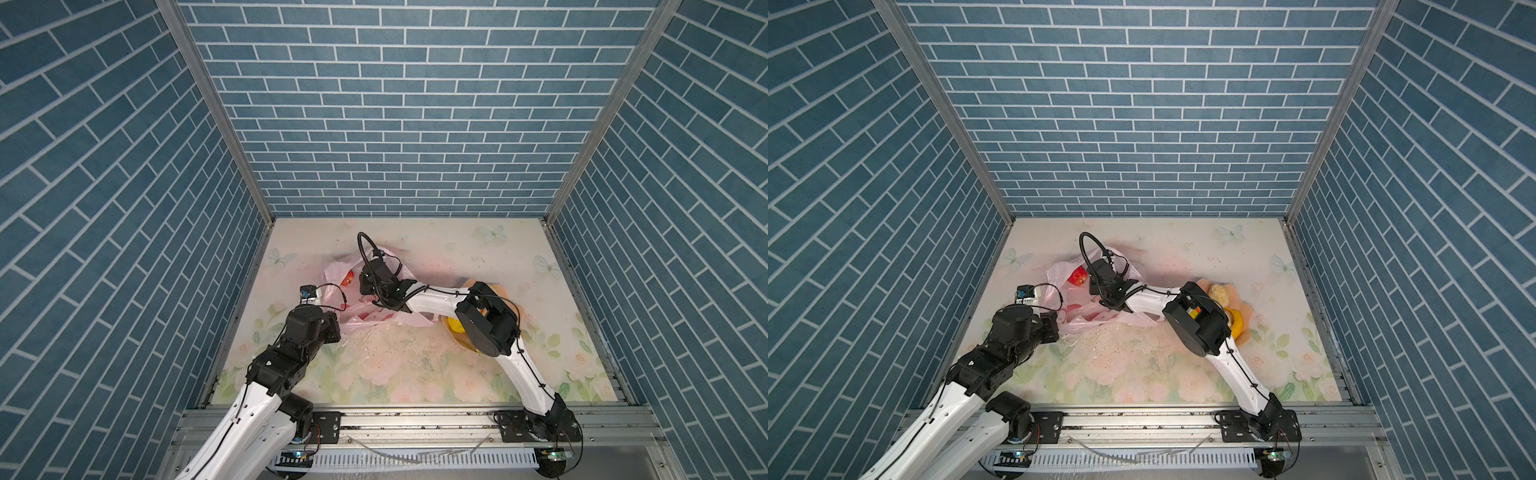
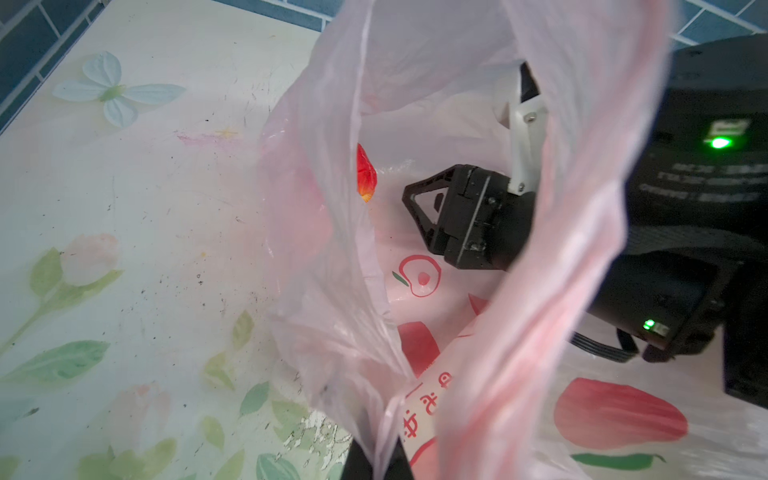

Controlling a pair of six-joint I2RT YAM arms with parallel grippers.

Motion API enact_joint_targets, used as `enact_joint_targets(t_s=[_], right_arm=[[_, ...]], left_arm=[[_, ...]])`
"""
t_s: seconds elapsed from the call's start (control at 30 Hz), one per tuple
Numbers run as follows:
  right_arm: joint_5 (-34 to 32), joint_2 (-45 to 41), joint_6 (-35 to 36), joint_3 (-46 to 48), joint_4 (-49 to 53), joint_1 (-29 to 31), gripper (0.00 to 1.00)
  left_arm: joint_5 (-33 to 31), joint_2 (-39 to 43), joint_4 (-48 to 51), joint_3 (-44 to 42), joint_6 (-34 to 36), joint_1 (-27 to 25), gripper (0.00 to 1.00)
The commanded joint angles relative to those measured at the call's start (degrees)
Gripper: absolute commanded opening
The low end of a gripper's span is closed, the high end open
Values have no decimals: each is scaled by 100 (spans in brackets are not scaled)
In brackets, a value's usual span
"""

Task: Take the fake fruits out of the plastic bag

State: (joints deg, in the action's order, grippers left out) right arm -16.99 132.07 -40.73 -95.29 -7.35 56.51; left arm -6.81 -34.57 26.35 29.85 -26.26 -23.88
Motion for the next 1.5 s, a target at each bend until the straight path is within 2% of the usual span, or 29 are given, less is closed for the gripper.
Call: enact_joint_targets(t_s=[0.0, 0.2, 0.33, 0.47, 0.63, 0.83, 0.97, 1.23, 1.47], right_arm=[[-754, -505, -230, 582, -224, 24, 49], [249, -451, -6, 603, -556, 59, 58], [512, -352, 115, 494, -530, 145, 60], [621, -321, 222, 424, -431, 228, 58], [668, -287, 524, 372, -222, 382, 49], [850, -91, 833, 184, 57, 457, 48], [909, 16, 959, 5, 141, 462, 54], [1018, 318, 949, -599, 194, 450, 74], [853, 624, 895, -1274, 535, 438, 79]], left_arm=[[-112, 94, 154, 47, 61, 14, 6], [203, 163, -205, -172, 93, 10, 6], [472, 6, -557, -283, 129, 10, 6], [665, -135, -883, -343, 123, 12, 6], [646, -162, -1092, -254, 185, 12, 6], [752, -347, -1315, -51, 294, 8, 6], [979, -360, -1341, -5, 340, 15, 5], [1384, 59, -1193, -110, 437, 10, 5], [1632, 84, -1313, -172, 424, 7, 5]])
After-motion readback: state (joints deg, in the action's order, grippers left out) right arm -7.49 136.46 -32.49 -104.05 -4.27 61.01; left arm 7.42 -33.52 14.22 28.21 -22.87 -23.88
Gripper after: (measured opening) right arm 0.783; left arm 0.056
